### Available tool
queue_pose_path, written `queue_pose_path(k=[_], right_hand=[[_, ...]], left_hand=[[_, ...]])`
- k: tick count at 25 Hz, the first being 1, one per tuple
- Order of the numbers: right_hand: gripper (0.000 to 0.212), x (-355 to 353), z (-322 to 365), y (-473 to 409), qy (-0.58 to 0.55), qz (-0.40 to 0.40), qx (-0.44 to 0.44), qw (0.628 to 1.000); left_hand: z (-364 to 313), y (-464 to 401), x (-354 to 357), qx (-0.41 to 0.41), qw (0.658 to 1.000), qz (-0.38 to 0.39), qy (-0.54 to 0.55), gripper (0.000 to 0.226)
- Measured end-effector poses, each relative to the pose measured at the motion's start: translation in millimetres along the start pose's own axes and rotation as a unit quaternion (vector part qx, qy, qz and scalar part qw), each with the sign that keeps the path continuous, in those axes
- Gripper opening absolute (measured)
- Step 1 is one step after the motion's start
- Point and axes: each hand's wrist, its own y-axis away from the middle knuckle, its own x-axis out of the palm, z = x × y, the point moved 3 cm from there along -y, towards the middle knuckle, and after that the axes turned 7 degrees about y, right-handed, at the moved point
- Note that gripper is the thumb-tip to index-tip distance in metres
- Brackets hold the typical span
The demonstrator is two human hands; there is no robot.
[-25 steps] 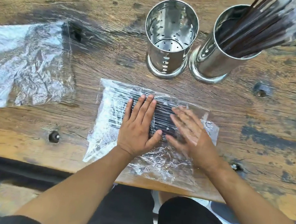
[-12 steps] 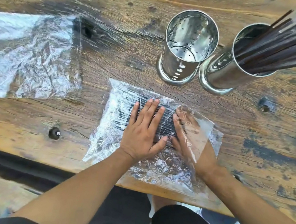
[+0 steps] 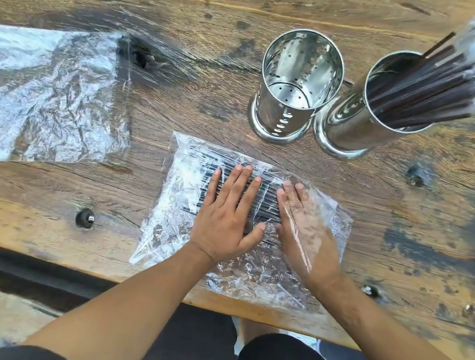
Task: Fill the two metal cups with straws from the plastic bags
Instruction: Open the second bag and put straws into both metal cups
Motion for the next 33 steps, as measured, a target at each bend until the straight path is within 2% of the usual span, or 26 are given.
queue_pose_path(k=[2, 4, 8, 10, 14, 18, 27, 30, 33], right_hand=[[0.068, 5, -8, 13, 0.007, 0.039, 0.039, 0.998], [0.073, 6, -16, 28, 0.054, 0.038, 0.027, 0.997], [0.060, 3, -22, 55, 0.088, 0.044, 0.045, 0.994], [0.063, -2, -18, 56, 0.091, 0.031, 0.062, 0.993], [0.094, -14, -17, 42, 0.063, 0.058, 0.082, 0.993], [0.104, -19, -16, 25, 0.037, 0.113, 0.065, 0.991], [0.084, -11, 4, 13, -0.023, 0.058, 0.031, 0.998], [0.083, -7, -1, 13, -0.014, 0.082, 0.049, 0.995], [0.073, -6, -7, 18, 0.020, 0.091, 0.033, 0.995]], left_hand=[[-1, 0, 0, -0.002, 1.000, 0.006, -0.002, 0.080], [0, 0, 1, -0.005, 1.000, 0.012, -0.005, 0.079], [1, 0, 4, -0.009, 1.000, 0.018, -0.016, 0.079], [1, -1, 5, -0.011, 0.999, 0.026, -0.024, 0.080], [0, -1, 5, -0.016, 0.999, 0.038, -0.033, 0.079], [-1, -2, 4, -0.013, 0.999, 0.032, -0.029, 0.079], [2, 0, 5, -0.006, 1.000, 0.005, -0.008, 0.076], [1, 1, 5, 0.000, 1.000, -0.015, 0.001, 0.075], [2, 1, 5, 0.000, 1.000, -0.023, 0.004, 0.077]])
